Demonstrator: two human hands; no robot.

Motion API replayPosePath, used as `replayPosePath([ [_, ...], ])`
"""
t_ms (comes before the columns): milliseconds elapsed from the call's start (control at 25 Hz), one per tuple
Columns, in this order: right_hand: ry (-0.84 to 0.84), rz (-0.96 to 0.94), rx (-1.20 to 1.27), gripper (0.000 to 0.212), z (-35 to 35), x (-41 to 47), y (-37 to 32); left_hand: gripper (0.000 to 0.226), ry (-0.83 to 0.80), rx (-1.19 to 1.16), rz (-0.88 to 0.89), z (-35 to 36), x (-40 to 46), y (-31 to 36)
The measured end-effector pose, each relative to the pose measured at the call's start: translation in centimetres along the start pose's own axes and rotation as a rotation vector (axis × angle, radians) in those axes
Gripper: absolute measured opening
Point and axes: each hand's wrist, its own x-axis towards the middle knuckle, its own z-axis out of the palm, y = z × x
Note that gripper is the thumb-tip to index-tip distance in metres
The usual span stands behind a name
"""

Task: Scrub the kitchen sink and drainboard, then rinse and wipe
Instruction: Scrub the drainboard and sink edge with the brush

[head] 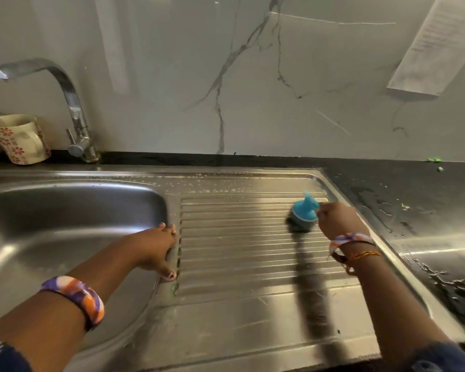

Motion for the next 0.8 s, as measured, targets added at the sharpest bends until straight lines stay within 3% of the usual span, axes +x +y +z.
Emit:
replayPosePath([
  [80,-0.017,0.220,-0.020,0.032,-2.9,2.5,4.7,0.090,-0.002,0.011,0.004,-0.2,0.1,0.2],
  [160,-0.040,0.291,-0.023,0.032,-3.9,3.8,6.3,0.091,-0.004,0.007,0.002,-0.2,0.2,0.1],
  [320,-0.063,-0.005,-0.033,0.032,-0.9,1.1,0.2,0.092,-0.016,0.039,0.001,-0.2,0.3,0.2],
  [440,-0.140,-0.279,0.119,0.032,3.7,-4.2,-9.1,0.085,-0.019,0.079,-0.001,-0.5,0.2,0.2],
  [560,-0.165,-0.418,0.213,0.031,5.2,-8.6,-15.1,0.073,-0.002,0.116,0.007,-0.6,0.3,0.1],
  [680,-0.151,-0.351,0.193,0.030,3.8,-6.3,-12.0,0.074,0.010,0.108,0.004,-0.3,0.1,-0.1],
  [800,-0.109,-0.135,0.055,0.031,0.5,-1.7,-3.2,0.079,0.029,0.063,0.014,0.0,0.0,-0.2],
])
